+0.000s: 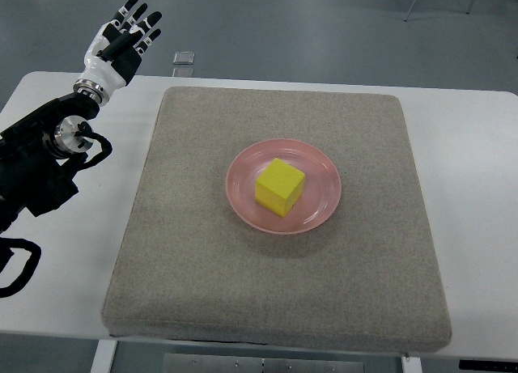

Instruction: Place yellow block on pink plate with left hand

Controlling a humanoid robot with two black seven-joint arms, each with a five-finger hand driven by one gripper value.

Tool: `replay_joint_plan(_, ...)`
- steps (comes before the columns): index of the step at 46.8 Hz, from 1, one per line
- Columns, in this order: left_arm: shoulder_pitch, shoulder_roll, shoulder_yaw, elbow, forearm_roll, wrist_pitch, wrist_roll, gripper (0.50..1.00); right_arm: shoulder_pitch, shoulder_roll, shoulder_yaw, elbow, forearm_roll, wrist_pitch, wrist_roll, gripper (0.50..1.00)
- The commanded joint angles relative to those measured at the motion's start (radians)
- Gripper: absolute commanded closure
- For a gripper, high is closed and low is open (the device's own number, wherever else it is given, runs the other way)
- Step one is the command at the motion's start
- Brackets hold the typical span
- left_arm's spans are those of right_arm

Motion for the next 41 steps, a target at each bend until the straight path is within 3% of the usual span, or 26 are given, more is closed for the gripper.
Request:
replay_joint_plan(1,0.009,-0.002,-0.001,-0.001,0.000,0.000,0.000,0.508,0.000,0.000,0.000,0.000,0.000,0.000,0.000,0.576)
replay_joint_plan(41,0.006,-0.031,-0.026,-0.007,0.000,0.005,0.000,0.508,0.000,0.000,0.000,0.000,0.000,0.000,0.000,0.576)
